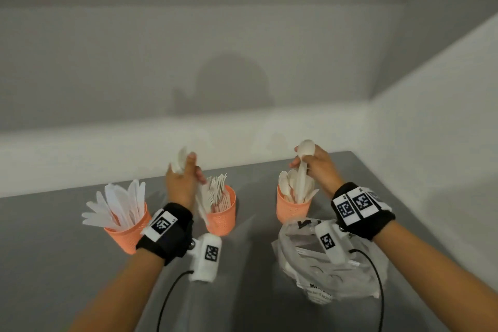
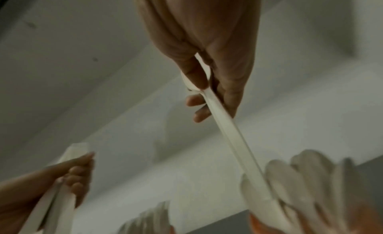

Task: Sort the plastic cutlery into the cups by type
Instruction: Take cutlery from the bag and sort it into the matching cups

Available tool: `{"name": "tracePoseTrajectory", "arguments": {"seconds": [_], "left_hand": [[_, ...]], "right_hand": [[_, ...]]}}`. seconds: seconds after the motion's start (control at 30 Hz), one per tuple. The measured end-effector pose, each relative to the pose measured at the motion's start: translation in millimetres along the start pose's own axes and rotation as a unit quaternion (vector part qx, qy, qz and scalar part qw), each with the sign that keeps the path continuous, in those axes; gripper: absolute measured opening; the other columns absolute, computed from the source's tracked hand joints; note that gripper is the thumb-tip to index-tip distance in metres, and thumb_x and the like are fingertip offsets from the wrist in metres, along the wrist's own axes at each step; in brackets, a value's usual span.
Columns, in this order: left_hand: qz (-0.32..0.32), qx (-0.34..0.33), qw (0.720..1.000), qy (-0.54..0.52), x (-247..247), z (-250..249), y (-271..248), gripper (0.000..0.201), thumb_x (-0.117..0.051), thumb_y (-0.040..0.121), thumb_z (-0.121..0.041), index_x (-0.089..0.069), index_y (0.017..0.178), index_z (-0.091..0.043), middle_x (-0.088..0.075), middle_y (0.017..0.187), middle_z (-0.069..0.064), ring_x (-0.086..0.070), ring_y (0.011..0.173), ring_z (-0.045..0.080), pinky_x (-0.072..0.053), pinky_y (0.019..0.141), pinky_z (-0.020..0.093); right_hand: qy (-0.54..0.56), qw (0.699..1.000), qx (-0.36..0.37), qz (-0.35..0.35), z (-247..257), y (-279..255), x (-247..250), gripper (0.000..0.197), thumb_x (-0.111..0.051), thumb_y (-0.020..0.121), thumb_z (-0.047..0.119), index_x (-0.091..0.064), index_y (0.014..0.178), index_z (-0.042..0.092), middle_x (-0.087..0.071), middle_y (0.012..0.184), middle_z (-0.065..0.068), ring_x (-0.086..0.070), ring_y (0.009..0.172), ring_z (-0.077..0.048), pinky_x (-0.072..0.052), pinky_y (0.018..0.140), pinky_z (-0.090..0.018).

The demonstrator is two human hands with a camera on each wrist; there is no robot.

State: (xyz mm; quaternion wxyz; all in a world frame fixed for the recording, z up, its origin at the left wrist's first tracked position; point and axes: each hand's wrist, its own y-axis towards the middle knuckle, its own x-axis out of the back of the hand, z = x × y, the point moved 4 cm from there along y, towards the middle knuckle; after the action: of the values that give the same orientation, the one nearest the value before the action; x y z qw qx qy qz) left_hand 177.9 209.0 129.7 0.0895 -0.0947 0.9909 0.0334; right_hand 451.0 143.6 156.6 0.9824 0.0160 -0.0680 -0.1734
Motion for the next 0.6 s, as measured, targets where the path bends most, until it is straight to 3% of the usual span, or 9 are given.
{"name": "tracePoseTrajectory", "arguments": {"seconds": [0.03,0.13,0.2,0.33,0.43,0.6], "left_hand": [[-0.038,-0.011,0.999,-0.016,7,-2,9,0.017,-0.055,0.092,-0.029,-0.059,0.095,-0.012,-0.053,0.040,-0.008,-0.047,0.037,0.005,-0.045,0.054,0.028],[-0.099,-0.035,0.994,-0.025,15,-2,27,0.019,-0.051,0.094,-0.033,-0.051,0.076,-0.024,-0.048,0.037,-0.010,-0.043,0.034,0.002,-0.042,0.049,0.025],[-0.115,-0.035,0.993,-0.021,15,1,34,0.024,-0.049,0.094,-0.036,-0.049,0.072,-0.026,-0.047,0.036,-0.010,-0.042,0.032,0.003,-0.042,0.046,0.023],[-0.124,-0.031,0.991,-0.026,12,14,46,0.025,-0.048,0.095,-0.037,-0.049,0.072,-0.025,-0.045,0.034,-0.010,-0.040,0.031,0.003,-0.041,0.044,0.025],[-0.113,-0.031,0.993,-0.030,5,21,50,0.028,-0.047,0.095,-0.038,-0.048,0.070,-0.023,-0.045,0.035,-0.009,-0.040,0.032,0.004,-0.040,0.046,0.025],[-0.111,-0.027,0.993,-0.025,-4,33,51,0.030,-0.047,0.095,-0.038,-0.048,0.070,-0.022,-0.045,0.034,-0.009,-0.041,0.032,0.003,-0.041,0.045,0.025]], "right_hand": [[0.000,1.000,0.003,-0.008,-2,3,6,0.034,-0.032,0.089,-0.005,-0.053,0.087,0.021,-0.061,0.072,-0.007,-0.058,0.081,-0.022,-0.046,0.076,-0.030],[0.018,0.999,-0.013,-0.033,-16,12,17,0.033,-0.033,0.089,-0.006,-0.054,0.084,0.019,-0.062,0.077,-0.009,-0.057,0.092,-0.026,-0.045,0.087,-0.036],[0.028,0.998,-0.019,-0.046,-26,17,21,0.032,-0.034,0.087,-0.007,-0.056,0.077,0.014,-0.062,0.084,-0.014,-0.056,0.097,-0.028,-0.044,0.093,-0.042],[0.024,0.998,-0.031,-0.042,-41,19,24,0.030,-0.035,0.086,-0.007,-0.056,0.074,0.011,-0.064,0.078,-0.013,-0.058,0.081,-0.024,-0.047,0.073,-0.030],[0.019,0.998,-0.043,-0.038,-50,21,24,0.031,-0.036,0.086,-0.006,-0.058,0.069,0.010,-0.063,0.083,-0.015,-0.058,0.083,-0.023,-0.045,0.072,-0.029],[0.021,0.996,-0.071,-0.046,-65,26,23,0.040,-0.039,0.084,-0.006,-0.061,0.060,0.017,-0.064,0.090,-0.020,-0.058,0.095,-0.031,-0.045,0.093,-0.044]]}}
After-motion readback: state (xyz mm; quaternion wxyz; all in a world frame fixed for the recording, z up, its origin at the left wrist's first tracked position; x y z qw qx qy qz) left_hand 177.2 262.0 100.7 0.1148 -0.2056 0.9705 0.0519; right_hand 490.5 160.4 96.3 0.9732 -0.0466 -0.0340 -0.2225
